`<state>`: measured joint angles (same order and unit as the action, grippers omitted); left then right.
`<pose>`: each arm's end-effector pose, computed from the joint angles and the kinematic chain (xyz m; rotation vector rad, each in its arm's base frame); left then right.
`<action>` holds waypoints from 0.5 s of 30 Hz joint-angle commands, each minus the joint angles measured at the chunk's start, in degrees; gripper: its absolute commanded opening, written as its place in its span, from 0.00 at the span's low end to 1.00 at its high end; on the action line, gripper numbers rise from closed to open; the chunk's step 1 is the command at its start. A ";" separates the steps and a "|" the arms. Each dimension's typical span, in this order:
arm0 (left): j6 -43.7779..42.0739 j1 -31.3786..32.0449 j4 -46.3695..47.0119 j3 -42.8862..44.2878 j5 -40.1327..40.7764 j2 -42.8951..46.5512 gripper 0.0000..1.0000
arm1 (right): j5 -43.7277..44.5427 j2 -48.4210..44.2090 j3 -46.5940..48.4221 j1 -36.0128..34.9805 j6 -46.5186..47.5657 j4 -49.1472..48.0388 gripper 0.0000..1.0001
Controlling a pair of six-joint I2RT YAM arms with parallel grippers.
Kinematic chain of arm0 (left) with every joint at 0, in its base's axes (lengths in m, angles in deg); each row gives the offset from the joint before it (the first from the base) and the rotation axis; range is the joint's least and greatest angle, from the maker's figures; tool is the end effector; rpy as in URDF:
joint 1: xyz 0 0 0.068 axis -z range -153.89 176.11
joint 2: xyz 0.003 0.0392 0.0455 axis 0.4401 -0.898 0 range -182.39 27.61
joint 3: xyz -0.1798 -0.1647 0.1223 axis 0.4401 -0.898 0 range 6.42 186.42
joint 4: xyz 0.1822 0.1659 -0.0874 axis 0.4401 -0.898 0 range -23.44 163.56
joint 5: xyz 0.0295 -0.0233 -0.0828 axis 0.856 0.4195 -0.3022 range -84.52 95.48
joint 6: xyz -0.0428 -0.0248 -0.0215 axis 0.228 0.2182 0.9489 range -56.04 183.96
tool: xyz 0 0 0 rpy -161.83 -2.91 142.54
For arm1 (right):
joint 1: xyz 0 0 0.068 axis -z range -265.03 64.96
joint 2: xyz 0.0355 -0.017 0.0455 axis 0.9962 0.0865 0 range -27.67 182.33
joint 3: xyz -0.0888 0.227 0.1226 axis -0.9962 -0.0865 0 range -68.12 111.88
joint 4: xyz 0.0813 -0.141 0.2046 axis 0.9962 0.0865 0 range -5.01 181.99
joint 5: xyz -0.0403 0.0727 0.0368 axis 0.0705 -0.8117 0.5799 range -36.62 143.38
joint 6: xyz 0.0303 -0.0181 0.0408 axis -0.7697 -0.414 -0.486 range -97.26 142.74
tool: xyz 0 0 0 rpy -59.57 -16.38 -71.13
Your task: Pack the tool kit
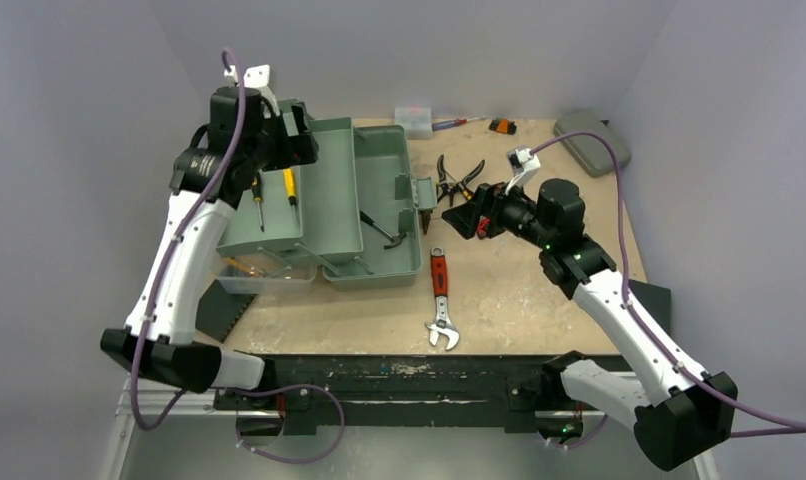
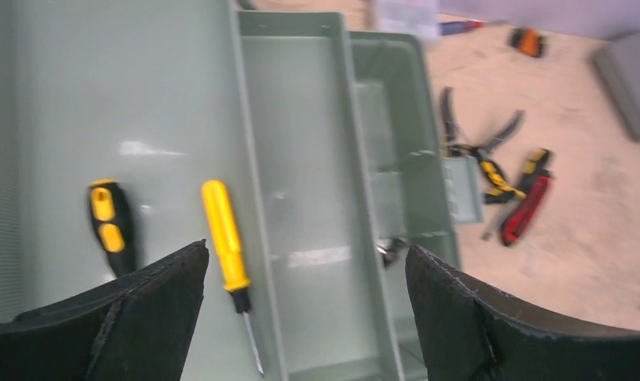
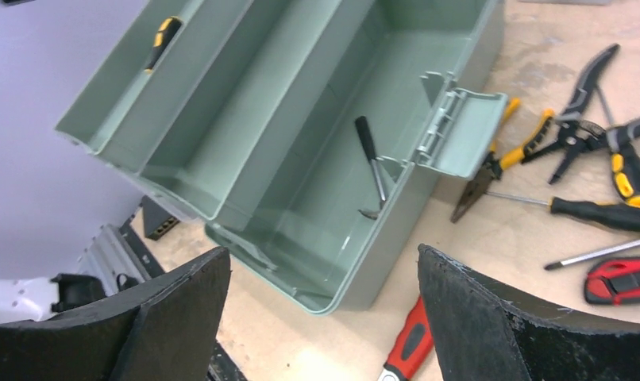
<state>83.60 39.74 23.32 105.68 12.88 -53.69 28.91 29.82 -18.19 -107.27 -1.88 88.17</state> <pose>0.2799 -0.0632 0.4486 -0.1879 2.1274 -0.2047 0.2105 0.1020 0.3436 -0.2880 1.8211 0.9586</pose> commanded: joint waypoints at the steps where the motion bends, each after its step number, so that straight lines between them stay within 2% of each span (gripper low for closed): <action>1: 7.64 1.62 10.36 -6.73 -16.24 8.40 0.95 | 10.80 1.73 4.73 -0.21 0.97 5.04 0.86; 6: 9.14 10.22 13.87 -11.17 -14.96 12.87 0.99 | 18.63 6.04 8.43 -0.16 1.28 10.54 0.87; 9: 9.67 15.41 14.65 -11.81 -15.64 13.01 0.99 | 27.99 7.98 9.99 0.03 -0.85 13.94 0.89; 11: 10.04 18.62 16.29 -13.01 -16.60 13.00 0.99 | 35.66 9.30 10.83 0.30 -4.10 16.33 0.98; 15: 9.79 23.54 20.27 -16.01 -17.87 12.84 0.99 | 45.67 11.94 11.89 1.49 -10.31 18.84 0.99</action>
<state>92.36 59.80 37.49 92.06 -2.18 -40.97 59.86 40.29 -9.75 -106.82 -5.66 102.90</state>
